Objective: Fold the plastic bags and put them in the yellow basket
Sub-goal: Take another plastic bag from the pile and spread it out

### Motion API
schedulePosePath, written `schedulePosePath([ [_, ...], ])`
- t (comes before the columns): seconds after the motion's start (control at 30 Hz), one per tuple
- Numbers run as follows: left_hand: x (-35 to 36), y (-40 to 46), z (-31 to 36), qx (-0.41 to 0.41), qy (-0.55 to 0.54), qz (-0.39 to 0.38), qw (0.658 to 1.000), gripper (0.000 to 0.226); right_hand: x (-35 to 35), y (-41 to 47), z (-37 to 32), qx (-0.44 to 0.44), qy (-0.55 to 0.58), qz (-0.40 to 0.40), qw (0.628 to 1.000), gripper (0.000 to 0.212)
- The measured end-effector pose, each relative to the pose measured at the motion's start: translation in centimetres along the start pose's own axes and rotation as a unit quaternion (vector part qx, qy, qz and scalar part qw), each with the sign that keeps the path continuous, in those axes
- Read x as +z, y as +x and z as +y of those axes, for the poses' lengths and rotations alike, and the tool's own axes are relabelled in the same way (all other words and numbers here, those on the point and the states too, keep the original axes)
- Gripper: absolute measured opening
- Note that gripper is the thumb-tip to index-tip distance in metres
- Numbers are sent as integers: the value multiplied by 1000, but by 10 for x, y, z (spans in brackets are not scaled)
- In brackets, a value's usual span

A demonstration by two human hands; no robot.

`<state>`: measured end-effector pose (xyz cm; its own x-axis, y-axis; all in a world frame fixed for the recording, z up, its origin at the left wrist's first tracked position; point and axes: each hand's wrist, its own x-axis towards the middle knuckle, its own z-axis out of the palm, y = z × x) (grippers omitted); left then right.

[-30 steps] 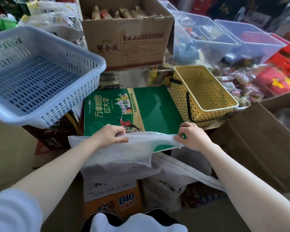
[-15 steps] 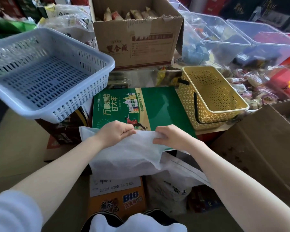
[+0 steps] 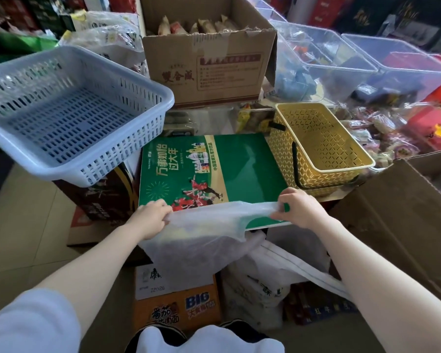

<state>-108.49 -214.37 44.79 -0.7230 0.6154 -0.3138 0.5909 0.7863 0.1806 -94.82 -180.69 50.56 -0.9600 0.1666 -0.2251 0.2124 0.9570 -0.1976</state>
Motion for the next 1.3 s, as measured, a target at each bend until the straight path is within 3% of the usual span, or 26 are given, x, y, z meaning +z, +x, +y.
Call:
schedulePosePath([
  [0.1, 13, 0, 6, -73, -44, -13, 996, 23, 7, -10, 4, 68, -108, 15, 992, 47],
  [0.2, 17, 4, 8, -93, -74, 5, 993, 28, 9, -13, 3, 161, -45, 64, 984, 55],
  [0.3, 11, 6, 7, -73, -83, 66, 992, 25, 5, -10, 3, 252, 79, 126, 956, 45],
  [0.4, 2, 3, 9, -32, -118, 120, 985, 18, 0, -8, 2, 285, 74, 173, 940, 33],
  [0.6, -11, 1, 11, 6, -265, 171, 949, 26, -6, 0, -6, 356, 53, 130, 924, 26],
  [0.7, -16, -1, 11, -44, -411, 161, 896, 20, -6, 5, -15, 290, 16, 117, 950, 31],
  [0.8, -28, -3, 18, -49, -544, 155, 823, 16, -6, 14, -43, 68, 80, 164, 981, 35],
  [0.87, -39, -5, 28, -33, -580, 158, 798, 18, -9, 19, -73, -48, 136, 94, 985, 55],
  [0.93, -49, -7, 37, -16, -596, 158, 787, 16, -5, 27, -95, -97, 98, 10, 990, 71],
  [1.0, -58, -10, 42, 2, -609, 152, 779, 9, 1, 35, -102, -127, 41, 2, 991, 53],
  [1.07, -64, -12, 41, 10, -616, 150, 773, 5, 5, 40, -93, -140, 58, 10, 988, 13],
  [1.17, -69, -8, 26, -23, -604, 181, 776, 11, -1, 46, -65, -79, 154, -42, 984, 38],
  [1.3, -73, 19, 8, -118, -505, 256, 816, 12, -24, 67, -48, -32, 174, -52, 983, 30],
])
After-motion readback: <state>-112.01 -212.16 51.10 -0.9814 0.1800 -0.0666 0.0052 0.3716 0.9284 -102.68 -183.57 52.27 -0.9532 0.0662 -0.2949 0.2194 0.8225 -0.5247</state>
